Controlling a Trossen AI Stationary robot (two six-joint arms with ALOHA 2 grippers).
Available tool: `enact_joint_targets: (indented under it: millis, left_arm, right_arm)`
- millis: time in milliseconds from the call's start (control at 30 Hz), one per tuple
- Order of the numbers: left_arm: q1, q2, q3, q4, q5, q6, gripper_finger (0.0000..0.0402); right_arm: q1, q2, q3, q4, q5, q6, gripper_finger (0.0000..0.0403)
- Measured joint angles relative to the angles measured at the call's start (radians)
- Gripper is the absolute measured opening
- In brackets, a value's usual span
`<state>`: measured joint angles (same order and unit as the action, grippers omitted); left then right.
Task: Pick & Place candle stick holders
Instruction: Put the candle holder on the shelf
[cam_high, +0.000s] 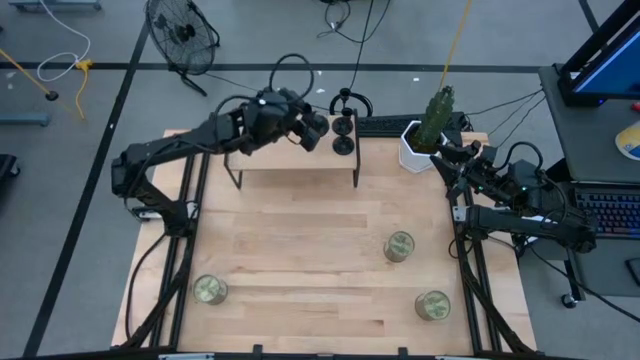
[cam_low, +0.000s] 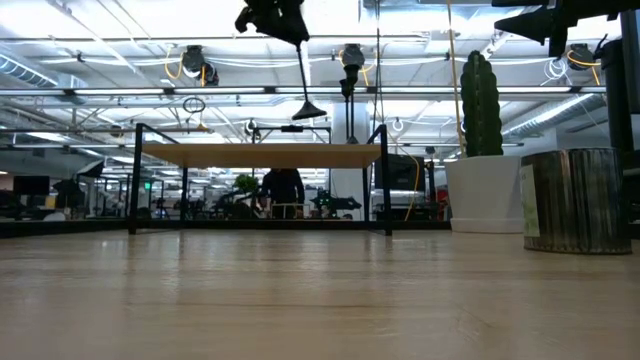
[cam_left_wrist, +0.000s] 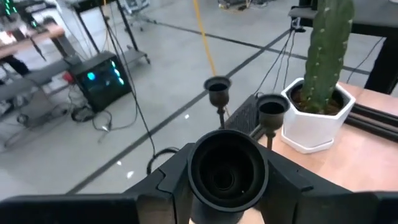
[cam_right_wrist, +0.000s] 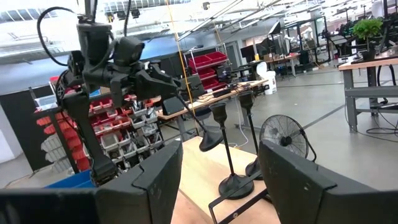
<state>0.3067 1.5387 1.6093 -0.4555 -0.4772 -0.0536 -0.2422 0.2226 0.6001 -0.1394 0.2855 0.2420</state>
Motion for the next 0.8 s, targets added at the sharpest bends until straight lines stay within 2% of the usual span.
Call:
enact_joint_targets:
  millis: [133,400,667,800]
  left_arm:
    - [0.026,0.000,0.000,-0.018,0.057,-0.032,0.0131]
    - [0.057,0.016,0.000,-0.048,0.092,-0.079,0.0146]
    - [0.070,0.071,-0.001,-0.046,0.135,-0.087,0.0132]
    - [0.080,0.088,-0.002,-0.045,0.135,-0.087,0.0147]
  right_arm:
    - [0.000,0.000,0.000,0.000,0.000,0.000,0.0208]
    - [0.000,0.000,0.000,0.000,0.000,0.001,0.0208]
    - [0.000,0.000,0.000,-0.001,0.000,0.008,0.0208]
    - [0.000,0.000,0.000,-0.001,0.000,0.008,0.0208]
